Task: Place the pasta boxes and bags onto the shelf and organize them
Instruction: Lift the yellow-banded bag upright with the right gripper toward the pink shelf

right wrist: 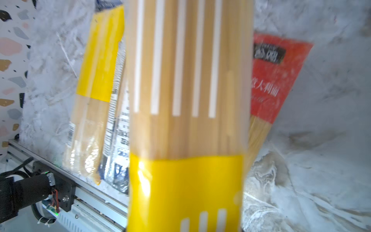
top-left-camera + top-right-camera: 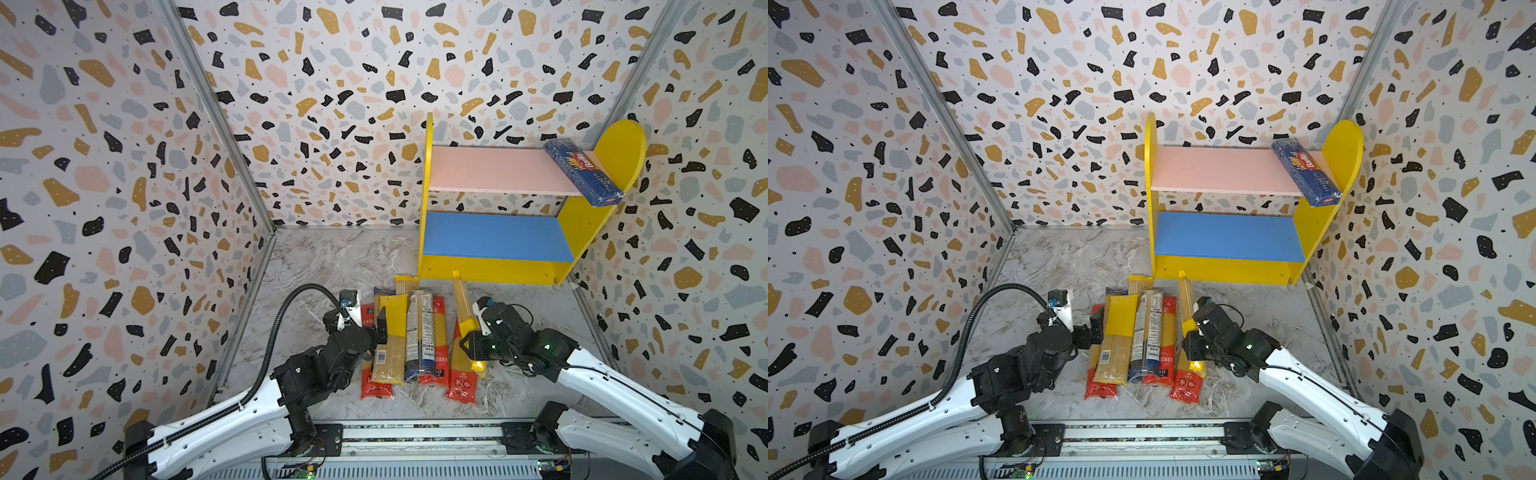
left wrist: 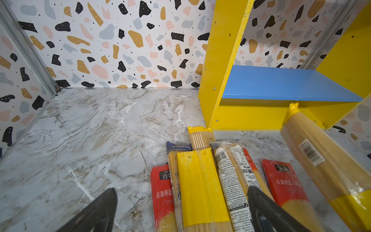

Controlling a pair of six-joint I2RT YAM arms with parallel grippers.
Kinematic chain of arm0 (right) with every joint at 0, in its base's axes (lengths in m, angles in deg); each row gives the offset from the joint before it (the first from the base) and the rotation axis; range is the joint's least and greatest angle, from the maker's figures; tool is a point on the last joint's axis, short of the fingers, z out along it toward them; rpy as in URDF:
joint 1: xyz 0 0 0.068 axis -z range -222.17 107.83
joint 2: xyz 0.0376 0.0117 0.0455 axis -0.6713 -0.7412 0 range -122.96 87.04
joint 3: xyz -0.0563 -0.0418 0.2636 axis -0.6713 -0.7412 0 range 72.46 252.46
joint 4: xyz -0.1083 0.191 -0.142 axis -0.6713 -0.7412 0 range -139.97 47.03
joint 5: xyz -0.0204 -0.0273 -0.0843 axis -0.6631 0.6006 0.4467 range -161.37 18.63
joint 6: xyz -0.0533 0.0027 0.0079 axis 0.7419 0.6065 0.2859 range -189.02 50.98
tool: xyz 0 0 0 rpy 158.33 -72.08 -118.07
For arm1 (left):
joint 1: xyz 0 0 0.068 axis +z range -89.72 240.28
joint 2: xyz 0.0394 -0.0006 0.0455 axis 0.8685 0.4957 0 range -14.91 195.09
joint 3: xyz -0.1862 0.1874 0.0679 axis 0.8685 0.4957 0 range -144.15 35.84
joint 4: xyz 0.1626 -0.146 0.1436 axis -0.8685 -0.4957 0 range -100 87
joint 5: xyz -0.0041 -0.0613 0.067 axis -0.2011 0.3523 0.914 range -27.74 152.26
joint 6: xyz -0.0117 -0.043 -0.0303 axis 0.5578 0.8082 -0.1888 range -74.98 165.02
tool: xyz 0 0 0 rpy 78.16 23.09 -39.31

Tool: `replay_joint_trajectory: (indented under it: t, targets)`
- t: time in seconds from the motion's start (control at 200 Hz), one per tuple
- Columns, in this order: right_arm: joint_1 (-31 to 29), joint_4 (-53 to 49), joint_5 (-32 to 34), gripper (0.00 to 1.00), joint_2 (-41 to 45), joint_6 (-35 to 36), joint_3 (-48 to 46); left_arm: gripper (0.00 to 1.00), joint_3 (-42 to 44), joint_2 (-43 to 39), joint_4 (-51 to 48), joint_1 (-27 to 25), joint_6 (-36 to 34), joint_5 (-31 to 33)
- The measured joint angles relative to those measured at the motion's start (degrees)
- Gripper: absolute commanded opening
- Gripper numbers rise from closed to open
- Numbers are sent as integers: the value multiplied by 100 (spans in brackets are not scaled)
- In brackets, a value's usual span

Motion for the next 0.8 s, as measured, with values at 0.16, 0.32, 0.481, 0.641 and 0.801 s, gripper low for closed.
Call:
replay_joint_trajectory:
  t: [0.16,0.32,0.481,0.641,0.801]
  targets:
    - [0,-470,258,0,295,245,721,100,-190,157,20,-2,-94,2]
    - [0,-1025,516,0,463,501,1495,100,-348,304,35,0,-160,0]
    - [0,-1484,855,0,470,748,2343,100,-479,428,35,-2,-245,0]
    - [0,-1727,1252,0,164,1062,3342,100,-673,581,72,-2,-345,-15]
    - [0,-1836,1788,0,-658,1519,4575,100,-1130,909,83,0,-562,-125]
